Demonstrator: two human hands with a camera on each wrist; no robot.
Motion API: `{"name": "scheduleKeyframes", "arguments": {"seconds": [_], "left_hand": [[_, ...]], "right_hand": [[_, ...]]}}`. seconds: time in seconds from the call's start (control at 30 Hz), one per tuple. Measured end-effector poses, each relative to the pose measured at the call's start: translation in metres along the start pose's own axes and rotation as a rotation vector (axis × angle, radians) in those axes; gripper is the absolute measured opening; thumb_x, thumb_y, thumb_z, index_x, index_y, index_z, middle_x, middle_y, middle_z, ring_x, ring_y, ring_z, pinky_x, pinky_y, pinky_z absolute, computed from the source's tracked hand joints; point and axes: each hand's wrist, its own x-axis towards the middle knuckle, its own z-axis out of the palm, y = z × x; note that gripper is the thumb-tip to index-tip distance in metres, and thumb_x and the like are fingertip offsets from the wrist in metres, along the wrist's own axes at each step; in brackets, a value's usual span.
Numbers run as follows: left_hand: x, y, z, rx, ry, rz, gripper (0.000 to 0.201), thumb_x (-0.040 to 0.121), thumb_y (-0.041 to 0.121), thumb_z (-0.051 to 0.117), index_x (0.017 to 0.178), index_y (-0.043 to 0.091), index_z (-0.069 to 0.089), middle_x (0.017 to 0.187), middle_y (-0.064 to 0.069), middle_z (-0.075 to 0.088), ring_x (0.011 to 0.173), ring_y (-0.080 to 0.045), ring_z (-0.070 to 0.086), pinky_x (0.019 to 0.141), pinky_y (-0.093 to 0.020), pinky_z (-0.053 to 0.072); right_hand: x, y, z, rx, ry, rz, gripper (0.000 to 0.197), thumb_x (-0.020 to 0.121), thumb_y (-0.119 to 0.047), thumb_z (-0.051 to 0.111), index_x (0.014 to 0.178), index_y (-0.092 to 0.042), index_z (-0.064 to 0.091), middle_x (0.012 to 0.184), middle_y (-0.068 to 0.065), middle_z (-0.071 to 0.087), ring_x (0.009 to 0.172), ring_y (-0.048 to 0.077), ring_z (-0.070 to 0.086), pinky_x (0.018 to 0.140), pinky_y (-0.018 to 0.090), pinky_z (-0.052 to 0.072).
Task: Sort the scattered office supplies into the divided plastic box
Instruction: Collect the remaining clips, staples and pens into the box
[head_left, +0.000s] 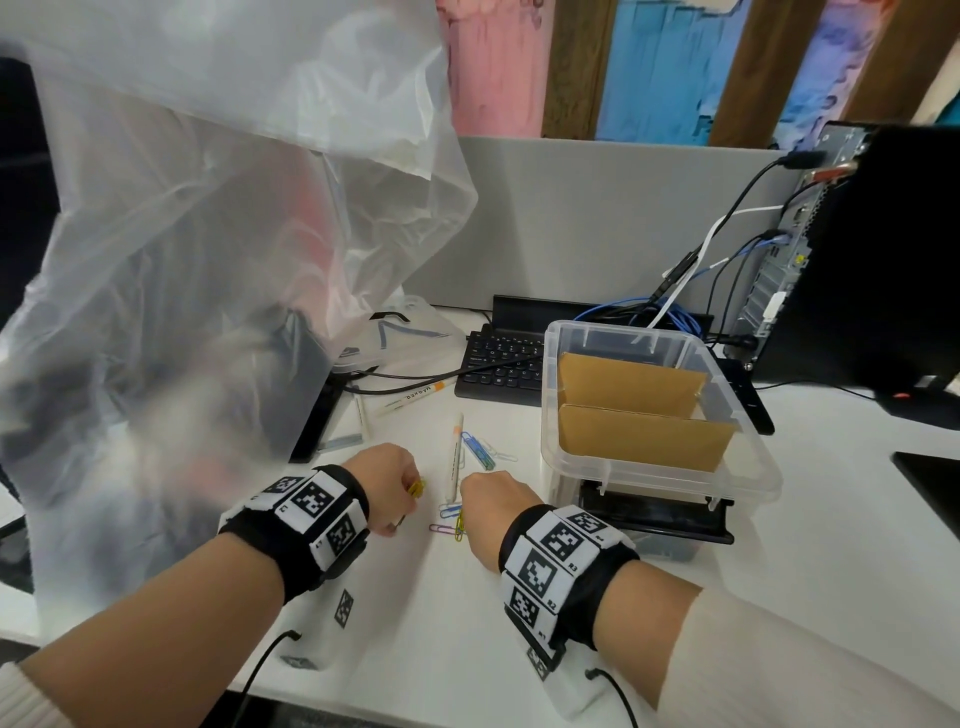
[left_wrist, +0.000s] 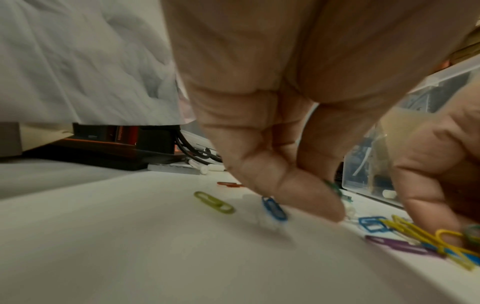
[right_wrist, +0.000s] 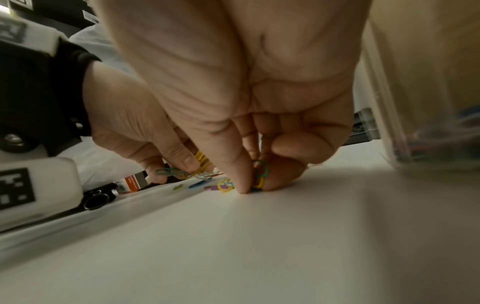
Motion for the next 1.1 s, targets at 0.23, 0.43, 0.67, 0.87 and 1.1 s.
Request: {"name": "scheduleKeyframes", "arguments": {"seconds": [0.23,0.43,0.67,0.87,1.1], "left_hand": [[-0.005,-0.005,-0.003,-0.096,-0.013,0.003,0.012,0.083,0.001,0.061,0.094,0.002,0.066,0.086,-0.007,0.059,0.08,-0.028,0.065,0.077,-0.041,0.058],[-0.013,-0.011,-0.008,-0.258,0.014,-0.012,0.017,0.085,-0.002,0.061,0.078,0.013,0.059,0.077,0.0,0.052,0.067,-0.016,0.06,0.057,-0.025,0.058],[-0.026,-0.004,-0.018,-0.288,0.048,0.051,0.013,0.087,0.003,0.061,0.082,0.015,0.062,0.084,-0.001,0.057,0.061,-0.013,0.062,0.058,-0.023,0.057],[-0.044,0.021,-0.049,-0.332,0.129,0.19,0.012,0.087,-0.001,0.06,0.082,0.011,0.062,0.082,-0.007,0.054,0.059,-0.013,0.056,0.054,-0.02,0.055],[-0.059,0.068,-0.073,-0.412,0.178,0.39,0.021,0.087,-0.003,0.06,0.074,0.014,0.058,0.089,-0.018,0.055,0.062,-0.013,0.053,0.055,-0.02,0.055]], "right_hand": [[0.001,0.0,0.001,0.002,-0.063,0.016,0.027,0.093,-0.002,0.046,0.118,-0.001,0.054,0.112,0.015,0.06,0.109,0.032,0.058,0.078,0.03,0.043],[-0.008,-0.002,-0.003,-0.007,-0.059,-0.026,0.014,0.094,0.0,0.042,0.098,-0.01,0.051,0.083,0.012,0.052,0.11,0.033,0.058,0.088,0.033,0.046],[-0.023,-0.006,-0.016,-0.093,0.004,-0.086,0.029,0.097,0.0,0.038,0.121,0.003,0.052,0.122,0.02,0.057,0.111,0.033,0.058,0.09,0.034,0.046],[-0.056,-0.013,-0.057,-0.181,0.195,-0.234,0.029,0.093,0.004,0.038,0.117,0.001,0.053,0.116,0.017,0.059,0.107,0.031,0.059,0.079,0.031,0.045],[-0.079,0.024,-0.107,-0.12,0.422,-0.202,0.011,0.094,-0.008,0.045,0.085,-0.013,0.05,0.093,0.003,0.053,0.086,0.021,0.053,0.063,0.025,0.035]]}}
